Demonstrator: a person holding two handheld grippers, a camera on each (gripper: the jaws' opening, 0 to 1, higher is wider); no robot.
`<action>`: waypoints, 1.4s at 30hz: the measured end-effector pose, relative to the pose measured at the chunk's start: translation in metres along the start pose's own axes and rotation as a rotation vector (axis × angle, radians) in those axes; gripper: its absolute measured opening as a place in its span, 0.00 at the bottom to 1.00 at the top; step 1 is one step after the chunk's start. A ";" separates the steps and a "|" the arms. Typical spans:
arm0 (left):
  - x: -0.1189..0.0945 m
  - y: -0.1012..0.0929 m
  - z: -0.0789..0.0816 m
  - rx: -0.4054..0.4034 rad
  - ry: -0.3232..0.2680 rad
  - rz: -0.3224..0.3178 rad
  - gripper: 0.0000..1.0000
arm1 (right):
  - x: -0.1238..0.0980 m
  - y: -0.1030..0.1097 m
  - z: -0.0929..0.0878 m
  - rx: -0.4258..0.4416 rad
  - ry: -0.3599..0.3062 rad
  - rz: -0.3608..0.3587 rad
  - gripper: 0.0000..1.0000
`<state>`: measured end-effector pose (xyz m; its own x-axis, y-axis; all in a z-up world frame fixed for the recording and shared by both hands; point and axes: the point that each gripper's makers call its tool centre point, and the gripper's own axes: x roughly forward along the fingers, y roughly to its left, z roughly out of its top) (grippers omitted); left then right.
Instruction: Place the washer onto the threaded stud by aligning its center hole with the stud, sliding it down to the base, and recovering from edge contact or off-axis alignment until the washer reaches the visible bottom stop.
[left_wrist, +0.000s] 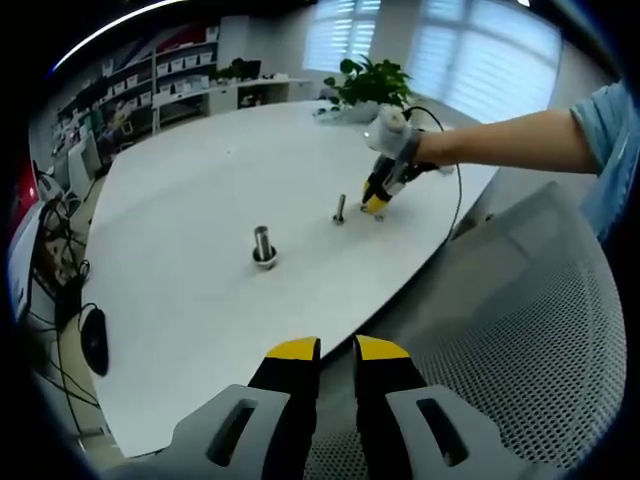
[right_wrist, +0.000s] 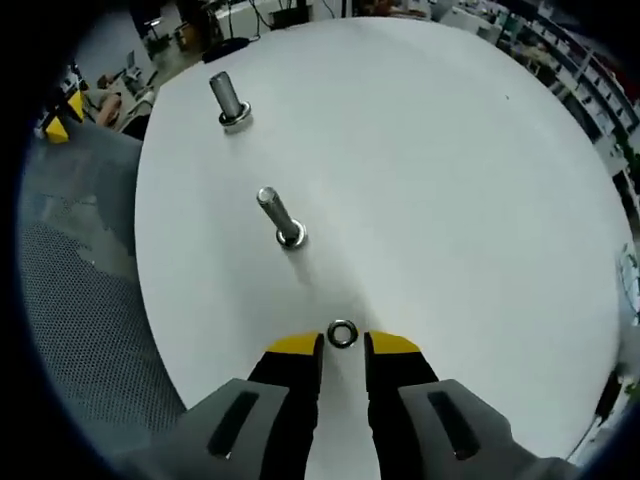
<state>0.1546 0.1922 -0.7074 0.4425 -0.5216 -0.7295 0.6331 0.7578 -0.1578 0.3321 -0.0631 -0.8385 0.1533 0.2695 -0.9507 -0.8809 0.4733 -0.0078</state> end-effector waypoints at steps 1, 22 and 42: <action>0.000 0.000 0.000 0.000 0.001 0.000 0.11 | 0.000 0.000 0.000 0.002 -0.001 0.001 0.19; 0.000 -0.001 0.000 0.002 -0.001 -0.001 0.11 | -0.019 0.006 0.020 0.016 -0.070 -0.019 0.15; 0.000 -0.001 0.001 0.008 -0.003 -0.002 0.11 | -0.049 0.028 0.063 -0.019 -0.208 -0.018 0.15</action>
<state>0.1542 0.1911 -0.7065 0.4429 -0.5245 -0.7271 0.6389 0.7536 -0.1545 0.3280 -0.0101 -0.7731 0.2567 0.4294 -0.8659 -0.8851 0.4642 -0.0322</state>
